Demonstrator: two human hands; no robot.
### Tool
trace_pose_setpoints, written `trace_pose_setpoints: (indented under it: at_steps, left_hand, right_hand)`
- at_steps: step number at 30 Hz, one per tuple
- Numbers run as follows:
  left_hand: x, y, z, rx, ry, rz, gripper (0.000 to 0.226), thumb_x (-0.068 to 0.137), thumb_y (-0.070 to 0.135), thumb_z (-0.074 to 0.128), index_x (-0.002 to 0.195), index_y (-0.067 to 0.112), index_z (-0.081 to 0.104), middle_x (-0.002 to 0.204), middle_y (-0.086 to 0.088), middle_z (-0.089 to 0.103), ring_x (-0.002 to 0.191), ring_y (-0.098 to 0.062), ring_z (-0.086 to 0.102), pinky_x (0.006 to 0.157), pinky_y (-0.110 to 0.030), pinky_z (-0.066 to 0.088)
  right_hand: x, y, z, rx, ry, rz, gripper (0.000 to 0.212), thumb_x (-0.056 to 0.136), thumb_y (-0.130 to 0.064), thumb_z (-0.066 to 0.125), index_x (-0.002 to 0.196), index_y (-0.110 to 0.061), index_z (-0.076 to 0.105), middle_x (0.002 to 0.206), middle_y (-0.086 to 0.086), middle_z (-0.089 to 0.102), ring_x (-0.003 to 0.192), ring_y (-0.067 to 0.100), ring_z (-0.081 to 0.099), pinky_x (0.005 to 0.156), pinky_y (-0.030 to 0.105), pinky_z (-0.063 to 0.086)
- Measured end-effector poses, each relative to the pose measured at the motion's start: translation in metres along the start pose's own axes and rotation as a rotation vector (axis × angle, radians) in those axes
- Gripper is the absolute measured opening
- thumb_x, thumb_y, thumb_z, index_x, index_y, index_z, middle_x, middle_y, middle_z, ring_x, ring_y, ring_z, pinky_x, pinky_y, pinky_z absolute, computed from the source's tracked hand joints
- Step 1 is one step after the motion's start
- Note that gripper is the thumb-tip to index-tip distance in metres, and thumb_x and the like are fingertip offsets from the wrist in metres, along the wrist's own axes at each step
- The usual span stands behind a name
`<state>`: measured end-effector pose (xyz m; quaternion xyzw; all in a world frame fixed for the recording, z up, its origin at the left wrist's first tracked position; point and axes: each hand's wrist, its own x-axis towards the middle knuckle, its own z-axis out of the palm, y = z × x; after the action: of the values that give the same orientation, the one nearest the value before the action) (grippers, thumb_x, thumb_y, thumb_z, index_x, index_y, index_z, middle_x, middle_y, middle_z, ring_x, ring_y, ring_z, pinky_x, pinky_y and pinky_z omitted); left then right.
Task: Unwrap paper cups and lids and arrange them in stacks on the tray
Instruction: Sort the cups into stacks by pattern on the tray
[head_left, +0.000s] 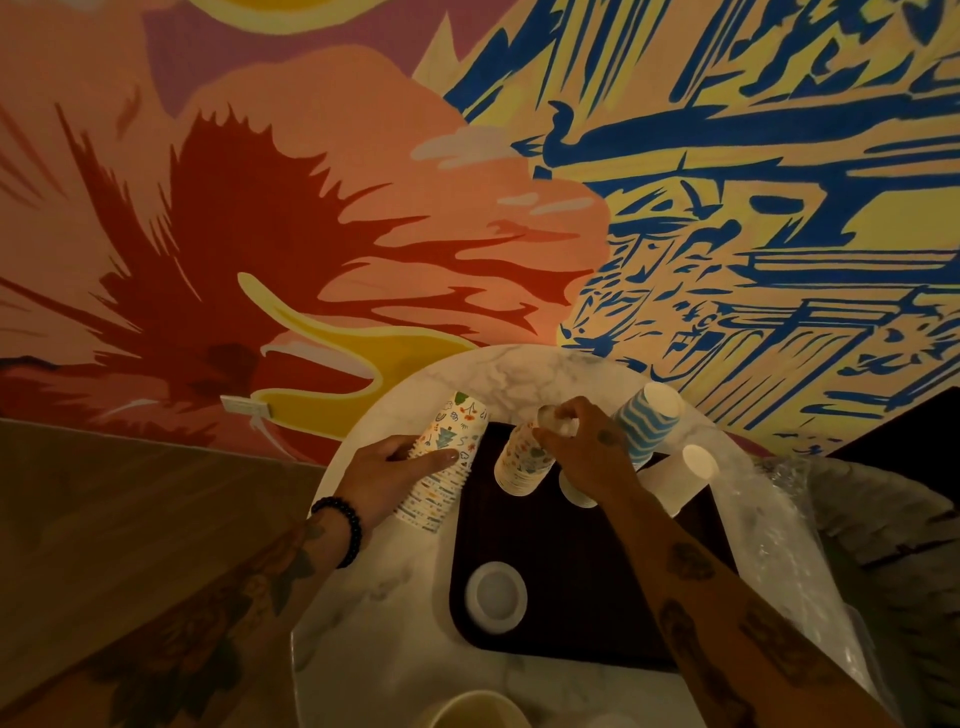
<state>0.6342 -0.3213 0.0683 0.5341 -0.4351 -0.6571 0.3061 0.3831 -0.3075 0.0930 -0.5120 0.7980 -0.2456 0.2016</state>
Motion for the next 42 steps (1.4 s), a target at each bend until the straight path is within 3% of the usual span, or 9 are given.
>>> trace_pose_setpoints:
  at_steps: [5,8,13,17,19,25,30,38,42]
  left_hand:
    - [-0.002,0.005,0.005,0.001,-0.013,0.003,0.035,0.070,0.038,0.086,0.101,0.025,0.075,0.095,0.007,0.078,0.084,-0.012,0.074,0.073,-0.031,0.058]
    - [-0.002,0.008,0.012,-0.002,-0.025,0.005,0.036,0.069,0.038,0.087,0.100,0.026,0.074,0.095,0.007,0.077,0.084,-0.012,0.074,0.071,-0.030,0.057]
    - [-0.007,0.014,0.026,-0.006,-0.054,0.028,0.035,0.073,0.039,0.084,0.102,0.023,0.074,0.092,0.005,0.077,0.077,-0.008,0.073,0.059,-0.022,0.052]
    - [-0.010,0.018,0.034,-0.099,-0.086,-0.022,0.054,0.068,0.052,0.080,0.110,0.019,0.071,0.103,-0.003,0.076,0.094,-0.022,0.073,0.082,-0.041,0.060]
    - [-0.013,0.022,0.036,-0.177,-0.112,-0.070,0.049,0.079,0.051,0.073,0.113,0.016,0.069,0.105,-0.007,0.076,0.099,-0.026,0.072,0.089,-0.045,0.058]
    - [-0.020,0.033,0.033,-0.266,-0.194,-0.121,0.039,0.098,0.050,0.050,0.115,0.019,0.067,0.101,-0.002,0.077,0.099,-0.025,0.072,0.094,-0.053,0.055]
    - [-0.021,0.034,0.029,-0.165,-0.194,-0.077,0.043,0.091,0.058,0.057,0.123,0.029,0.056,0.113,0.001,0.072,0.102,-0.023,0.071,0.090,-0.053,0.057]
    - [-0.012,0.037,0.019,-0.084,-0.092,0.104,0.053,0.082,0.038,0.077,0.128,0.024,0.055,0.115,0.000,0.072,0.100,-0.021,0.071,0.084,-0.045,0.060]
    - [-0.010,0.030,0.013,0.159,-0.043,0.236,0.054,0.078,0.038,0.081,0.124,0.030,0.053,0.111,0.009,0.068,0.097,-0.008,0.068,0.079,-0.029,0.057]
  right_hand:
    - [-0.004,-0.004,-0.008,0.061,0.045,0.011,0.026,0.092,-0.039,0.067,0.109,-0.022,0.058,0.114,-0.002,0.057,0.102,0.017,0.055,0.077,0.028,0.044]
    - [-0.008,-0.017,-0.015,0.164,0.061,-0.026,0.024,0.092,-0.044,0.067,0.101,-0.022,0.062,0.104,-0.007,0.064,0.096,0.015,0.062,0.077,0.030,0.051]
    - [-0.025,-0.045,-0.019,0.371,-0.269,0.118,0.039,0.085,-0.059,0.069,0.105,-0.027,0.059,0.104,0.000,0.070,0.080,0.020,0.074,0.064,0.034,0.061]
    - [-0.043,-0.051,-0.015,0.533,-0.575,0.264,0.051,0.083,-0.062,0.068,0.119,-0.027,0.054,0.118,0.006,0.066,0.098,0.027,0.073,0.074,0.045,0.063]
    - [-0.048,-0.050,-0.010,0.613,-0.632,0.255,0.055,0.082,-0.053,0.075,0.125,-0.026,0.052,0.122,0.007,0.065,0.102,0.027,0.072,0.078,0.049,0.062]
    - [-0.052,-0.052,0.001,0.653,-0.583,0.141,0.070,0.075,-0.019,0.088,0.132,-0.023,0.048,0.122,0.004,0.065,0.102,0.021,0.072,0.078,0.040,0.063]
    - [-0.050,-0.057,0.001,0.636,-0.496,0.033,0.068,0.074,-0.018,0.089,0.129,-0.024,0.050,0.118,-0.003,0.067,0.099,0.013,0.072,0.077,0.037,0.063]
    - [-0.049,-0.066,-0.001,0.407,-0.447,-0.130,0.073,0.079,-0.040,0.083,0.140,-0.029,0.043,0.124,-0.008,0.062,0.103,0.011,0.066,0.072,0.024,0.059]
    - [-0.038,-0.075,-0.014,0.518,-0.310,-0.071,0.063,0.085,-0.046,0.075,0.139,-0.027,0.049,0.123,-0.006,0.065,0.104,0.011,0.066,0.070,0.019,0.049]
